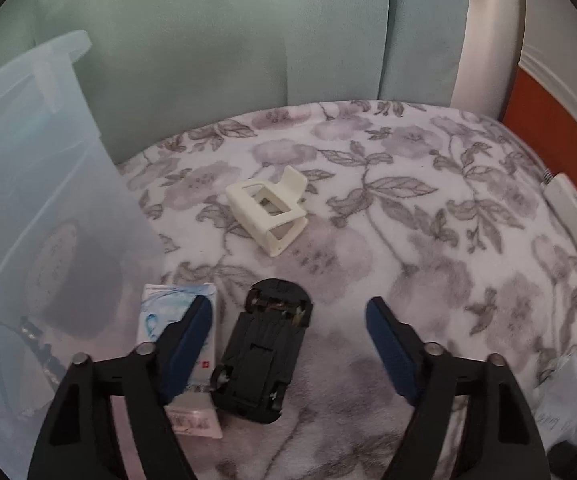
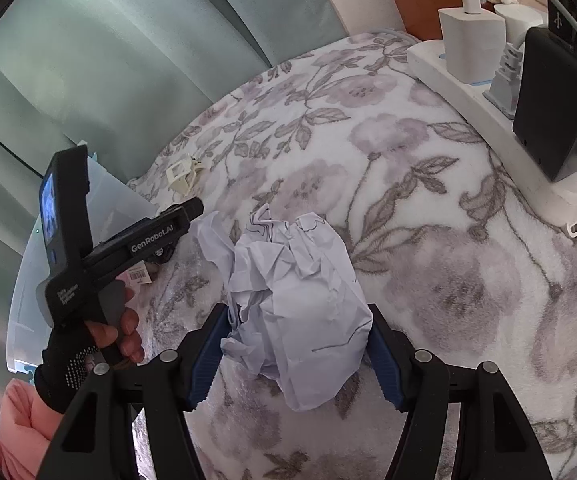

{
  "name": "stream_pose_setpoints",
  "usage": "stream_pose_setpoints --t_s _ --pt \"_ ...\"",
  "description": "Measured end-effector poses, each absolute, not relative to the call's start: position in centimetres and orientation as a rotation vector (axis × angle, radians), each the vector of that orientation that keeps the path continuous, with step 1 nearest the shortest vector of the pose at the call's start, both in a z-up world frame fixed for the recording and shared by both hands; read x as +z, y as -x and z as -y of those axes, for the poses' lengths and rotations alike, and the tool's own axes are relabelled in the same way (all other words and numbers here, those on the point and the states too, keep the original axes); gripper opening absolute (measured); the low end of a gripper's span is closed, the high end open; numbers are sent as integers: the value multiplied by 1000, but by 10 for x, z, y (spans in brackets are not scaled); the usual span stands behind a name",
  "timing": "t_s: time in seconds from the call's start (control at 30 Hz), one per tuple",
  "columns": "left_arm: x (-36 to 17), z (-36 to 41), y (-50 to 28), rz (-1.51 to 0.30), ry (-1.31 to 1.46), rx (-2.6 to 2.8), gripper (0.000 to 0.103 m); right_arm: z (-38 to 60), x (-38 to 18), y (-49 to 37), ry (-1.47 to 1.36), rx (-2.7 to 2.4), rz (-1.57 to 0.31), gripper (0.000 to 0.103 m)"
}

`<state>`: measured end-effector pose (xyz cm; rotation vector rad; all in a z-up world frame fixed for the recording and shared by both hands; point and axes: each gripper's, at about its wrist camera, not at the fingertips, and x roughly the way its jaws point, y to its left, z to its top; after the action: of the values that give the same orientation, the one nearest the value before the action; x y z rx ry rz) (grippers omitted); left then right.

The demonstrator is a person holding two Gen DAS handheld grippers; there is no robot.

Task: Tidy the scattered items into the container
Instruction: 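Grasp black toy car with left tool while right tool grasps crumpled white paper, then lift the toy car with left tool while right tool lifts the paper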

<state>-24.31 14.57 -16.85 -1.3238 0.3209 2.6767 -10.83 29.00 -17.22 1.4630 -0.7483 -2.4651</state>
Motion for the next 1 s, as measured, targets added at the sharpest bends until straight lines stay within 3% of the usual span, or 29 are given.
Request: stream_pose_setpoints --t_s 0.23,0.4,1.0 --pt "-176 -161 236 -631 1271 2718 60 -295 -177 108 -1437 -2443 815 70" --pt "-174 -158 237 -680 1265 2755 36 -297 -179 109 -1425 -2431 855 70" --pt "-150 -155 212 -375 1378 2700 36 -299 -171 105 -1383 -2427 904 70"
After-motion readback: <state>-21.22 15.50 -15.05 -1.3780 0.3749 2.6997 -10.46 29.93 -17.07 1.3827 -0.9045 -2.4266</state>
